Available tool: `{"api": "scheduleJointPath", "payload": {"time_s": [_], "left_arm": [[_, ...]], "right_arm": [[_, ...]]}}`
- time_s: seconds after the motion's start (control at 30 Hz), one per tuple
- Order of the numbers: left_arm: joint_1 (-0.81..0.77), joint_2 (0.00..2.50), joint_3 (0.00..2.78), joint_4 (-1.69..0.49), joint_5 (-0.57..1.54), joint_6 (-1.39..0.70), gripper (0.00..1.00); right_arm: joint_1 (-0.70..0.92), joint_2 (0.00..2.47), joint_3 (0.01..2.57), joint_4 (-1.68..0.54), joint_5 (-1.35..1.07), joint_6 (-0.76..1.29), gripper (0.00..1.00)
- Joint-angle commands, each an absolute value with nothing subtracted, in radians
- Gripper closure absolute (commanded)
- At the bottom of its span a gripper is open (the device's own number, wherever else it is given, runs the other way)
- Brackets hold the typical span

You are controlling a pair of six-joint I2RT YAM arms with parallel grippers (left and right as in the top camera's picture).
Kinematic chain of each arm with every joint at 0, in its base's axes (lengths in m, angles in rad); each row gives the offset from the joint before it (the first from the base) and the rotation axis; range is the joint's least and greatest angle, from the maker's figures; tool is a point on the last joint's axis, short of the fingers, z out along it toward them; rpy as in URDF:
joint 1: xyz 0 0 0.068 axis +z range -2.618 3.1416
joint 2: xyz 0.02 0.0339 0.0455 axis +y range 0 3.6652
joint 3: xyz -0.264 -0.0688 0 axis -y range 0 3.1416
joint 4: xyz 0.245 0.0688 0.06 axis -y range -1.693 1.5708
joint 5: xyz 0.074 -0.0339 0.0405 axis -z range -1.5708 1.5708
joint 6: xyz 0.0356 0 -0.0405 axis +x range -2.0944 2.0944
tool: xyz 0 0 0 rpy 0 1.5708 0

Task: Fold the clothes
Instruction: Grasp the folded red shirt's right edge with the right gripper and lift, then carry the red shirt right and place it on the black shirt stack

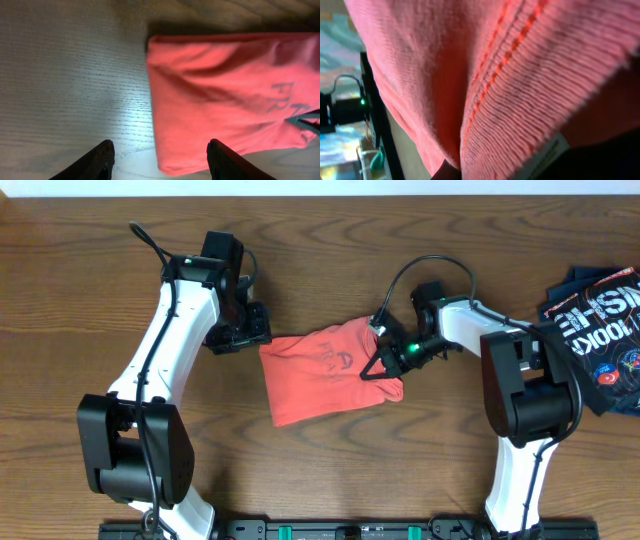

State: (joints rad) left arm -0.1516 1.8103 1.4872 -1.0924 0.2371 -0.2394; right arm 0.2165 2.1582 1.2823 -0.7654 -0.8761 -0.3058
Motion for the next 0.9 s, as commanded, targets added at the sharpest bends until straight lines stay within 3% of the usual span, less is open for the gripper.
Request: {"api": "scheduleJointPath", "payload": {"time_s": [0.0, 0.13, 0.53, 0.87], "left_arm": [[-0.150, 1.818, 1.480, -1.097, 0.243, -0.248, 0.39], [-0.150, 1.818, 1.480, -1.097, 0.243, -0.248, 0.39], [-0.150, 1.818, 1.480, -1.096, 0.243, -0.248, 0.39], [-0.150, 1.818, 1.480, -1.096, 0.243, -0.248, 0.39]], "right_arm": [[0.162, 2.175, 1.309, -0.767, -0.776, -0.246, 0.99], [0.110, 2.105, 1.410, -0.854, -0.721, -0.237, 0.99], [-0.126, 1.804, 1.778, -1.093, -0.125, -0.047, 0.99], [-0.447, 1.769, 1.824, -1.126, 0.020, -0.001, 0.99]]}}
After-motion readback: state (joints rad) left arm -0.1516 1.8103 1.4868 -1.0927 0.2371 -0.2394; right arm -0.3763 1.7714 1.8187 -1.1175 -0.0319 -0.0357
